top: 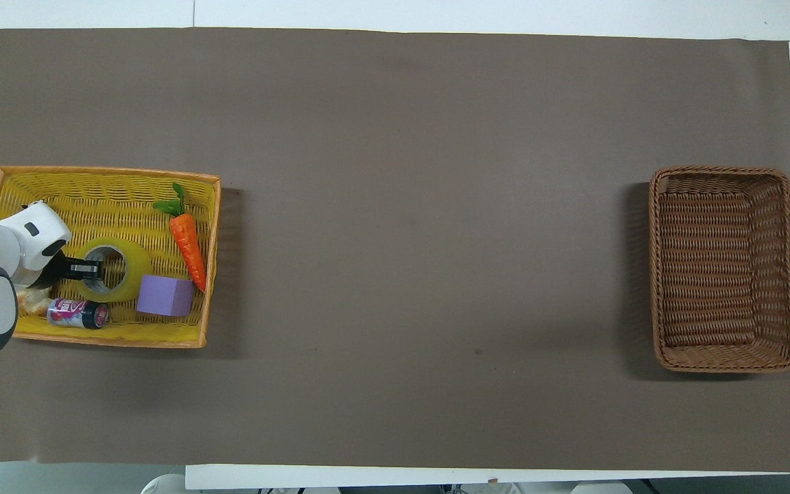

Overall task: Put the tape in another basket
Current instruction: 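Grasp the yellow tape roll rim with the left gripper, then lift the tape roll out of the yellow basket with the left gripper, then hold the tape with the left gripper while the right gripper reaches it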

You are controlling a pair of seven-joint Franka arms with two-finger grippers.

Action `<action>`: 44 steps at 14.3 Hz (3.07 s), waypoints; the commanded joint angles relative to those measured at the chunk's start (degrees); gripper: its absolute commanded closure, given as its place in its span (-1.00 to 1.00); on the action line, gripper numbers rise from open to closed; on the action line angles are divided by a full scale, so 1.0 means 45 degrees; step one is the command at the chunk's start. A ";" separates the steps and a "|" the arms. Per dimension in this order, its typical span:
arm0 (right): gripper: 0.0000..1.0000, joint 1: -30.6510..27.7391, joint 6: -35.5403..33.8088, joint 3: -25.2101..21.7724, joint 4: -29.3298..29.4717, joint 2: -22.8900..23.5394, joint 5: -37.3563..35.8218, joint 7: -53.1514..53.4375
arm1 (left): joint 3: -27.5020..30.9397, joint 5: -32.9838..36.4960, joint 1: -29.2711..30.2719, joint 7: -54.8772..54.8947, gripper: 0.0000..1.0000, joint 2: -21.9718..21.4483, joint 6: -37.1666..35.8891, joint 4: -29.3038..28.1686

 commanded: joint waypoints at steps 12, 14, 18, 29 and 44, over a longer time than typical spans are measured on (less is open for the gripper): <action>-0.99 -0.0087 -0.0069 0.0090 -0.0294 -0.0280 -0.0094 -0.0222 | -0.0021 -0.3659 -0.2703 -0.2432 1.00 0.0834 -0.5759 0.6312; -0.99 -0.0087 -0.0069 0.0090 -0.0294 -0.0280 -0.0094 -0.0222 | -0.0021 -0.3782 -0.4204 -0.4053 1.00 0.0873 -0.5487 0.6566; -0.99 -0.0087 -0.0069 0.0090 -0.0294 -0.0280 -0.0094 -0.0222 | -0.0020 -0.3782 -0.6436 -0.6322 1.00 0.0991 -0.3944 0.6587; -0.99 -0.0145 0.2448 0.0109 -0.3626 -0.0964 0.8152 -0.3368 | -0.0040 -0.3801 -0.7454 -0.7165 1.00 0.0971 -0.3845 0.6587; -0.99 0.6045 0.9052 0.0187 -0.6054 0.1691 1.9174 -0.4636 | -0.0040 -0.3782 -0.7533 -0.7283 1.00 0.0971 -0.3844 0.6568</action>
